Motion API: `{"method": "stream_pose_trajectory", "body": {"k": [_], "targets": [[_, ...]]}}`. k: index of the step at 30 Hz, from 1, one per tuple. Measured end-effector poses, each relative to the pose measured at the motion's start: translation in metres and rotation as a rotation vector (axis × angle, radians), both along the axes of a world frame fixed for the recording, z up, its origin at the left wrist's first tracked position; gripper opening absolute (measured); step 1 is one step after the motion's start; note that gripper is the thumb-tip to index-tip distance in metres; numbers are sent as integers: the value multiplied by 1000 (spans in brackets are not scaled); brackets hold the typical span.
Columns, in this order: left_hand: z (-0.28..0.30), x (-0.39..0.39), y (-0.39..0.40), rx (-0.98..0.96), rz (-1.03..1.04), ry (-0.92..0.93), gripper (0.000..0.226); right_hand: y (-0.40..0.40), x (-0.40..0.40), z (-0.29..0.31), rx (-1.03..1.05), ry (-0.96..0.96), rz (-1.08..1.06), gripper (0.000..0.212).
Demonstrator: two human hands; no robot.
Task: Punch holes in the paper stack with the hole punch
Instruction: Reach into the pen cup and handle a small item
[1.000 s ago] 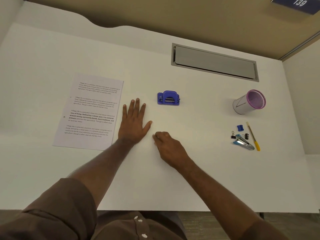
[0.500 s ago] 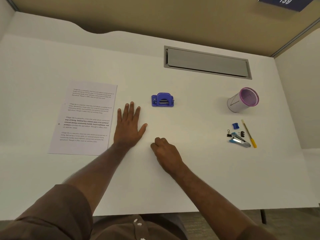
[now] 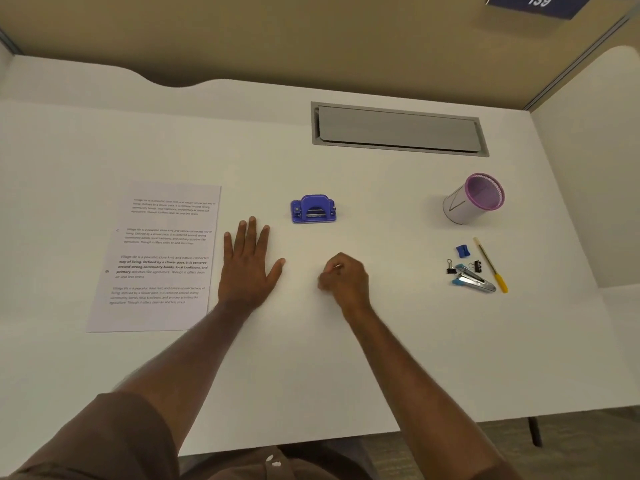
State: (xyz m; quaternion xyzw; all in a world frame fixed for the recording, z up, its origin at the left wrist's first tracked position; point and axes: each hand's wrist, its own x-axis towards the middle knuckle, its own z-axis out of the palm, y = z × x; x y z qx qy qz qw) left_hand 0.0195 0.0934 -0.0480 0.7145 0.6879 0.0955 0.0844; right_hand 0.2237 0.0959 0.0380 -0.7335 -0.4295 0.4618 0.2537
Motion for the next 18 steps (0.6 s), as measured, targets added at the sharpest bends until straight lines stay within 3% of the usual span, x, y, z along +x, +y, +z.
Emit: {"method": "stream_pose_trajectory", "body": {"k": [3, 7, 9, 14, 18], "targets": [[0, 0, 0, -4, -1, -3, 77, 28, 26, 11, -83, 428, -315, 27], [0, 0, 0, -3, 5, -29, 78, 64, 68, 33, 17, 537, -415, 24], [0, 1, 0, 0, 6, -29, 78, 86, 94, 47, 100, 444, -424, 23], [-1, 0, 0, 13, 5, -30, 78, 137, 167, 79, 318, 2, -452, 27], [-1, 0, 0, 19, 7, -33, 79, 159, 214, 90, 355, -385, -455, 17]]}}
